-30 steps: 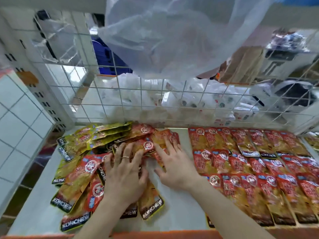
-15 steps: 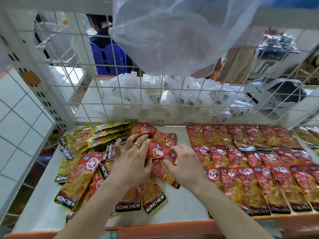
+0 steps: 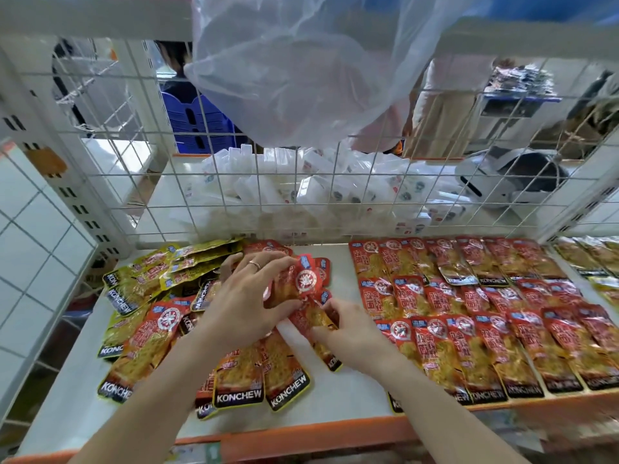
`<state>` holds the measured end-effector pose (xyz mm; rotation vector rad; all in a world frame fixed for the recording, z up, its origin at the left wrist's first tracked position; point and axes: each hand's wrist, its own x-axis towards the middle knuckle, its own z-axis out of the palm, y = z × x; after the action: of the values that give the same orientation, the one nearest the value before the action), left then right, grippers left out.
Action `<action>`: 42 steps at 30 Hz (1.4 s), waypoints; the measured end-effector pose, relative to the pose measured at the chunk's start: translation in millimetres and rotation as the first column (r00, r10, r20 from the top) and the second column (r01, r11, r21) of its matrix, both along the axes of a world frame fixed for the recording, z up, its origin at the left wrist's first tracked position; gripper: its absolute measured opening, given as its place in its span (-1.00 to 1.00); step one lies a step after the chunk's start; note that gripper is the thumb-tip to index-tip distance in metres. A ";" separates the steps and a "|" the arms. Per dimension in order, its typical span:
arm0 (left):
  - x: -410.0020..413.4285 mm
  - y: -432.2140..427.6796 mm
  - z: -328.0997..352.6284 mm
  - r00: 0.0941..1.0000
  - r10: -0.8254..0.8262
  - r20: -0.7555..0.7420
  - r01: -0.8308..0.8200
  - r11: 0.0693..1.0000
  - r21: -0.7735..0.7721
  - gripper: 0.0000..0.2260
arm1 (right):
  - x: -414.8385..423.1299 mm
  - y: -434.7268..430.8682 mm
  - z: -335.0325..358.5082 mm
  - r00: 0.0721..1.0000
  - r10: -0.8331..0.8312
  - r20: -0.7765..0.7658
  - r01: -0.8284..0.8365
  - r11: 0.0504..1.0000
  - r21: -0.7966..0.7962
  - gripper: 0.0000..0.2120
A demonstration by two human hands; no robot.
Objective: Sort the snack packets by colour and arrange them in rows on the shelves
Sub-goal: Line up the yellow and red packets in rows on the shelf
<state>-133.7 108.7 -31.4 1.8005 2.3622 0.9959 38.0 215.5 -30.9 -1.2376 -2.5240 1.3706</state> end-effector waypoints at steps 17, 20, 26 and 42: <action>44.1 -16.8 25.1 -0.060 -0.125 0.990 -0.511 0.856 0.078 -0.87 | 37.9 0.6 26.1 0.902 -0.300 -0.311 0.161 0.901 -0.402 -0.89; 48.3 -21.6 19.6 -0.022 -0.027 0.999 -0.514 0.858 0.012 -0.76 | 48.3 1.8 25.8 0.890 -0.325 -0.319 0.158 0.877 -0.454 -0.86; 75.7 -21.4 20.1 0.104 0.085 0.991 -0.508 0.861 -0.021 -0.73 | 74.9 17.6 27.8 0.869 -0.326 -0.371 0.077 0.831 -0.551 -0.86; 243.6 65.0 28.5 0.141 0.147 0.979 -0.544 0.837 -0.047 -0.89 | 227.3 118.9 30.1 0.867 -0.230 -0.442 -0.008 0.881 -0.473 -0.84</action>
<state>109.9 173.7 -2.8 0.1423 1.6925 1.8867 265.4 334.4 -0.8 -0.8952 -1.8103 2.0215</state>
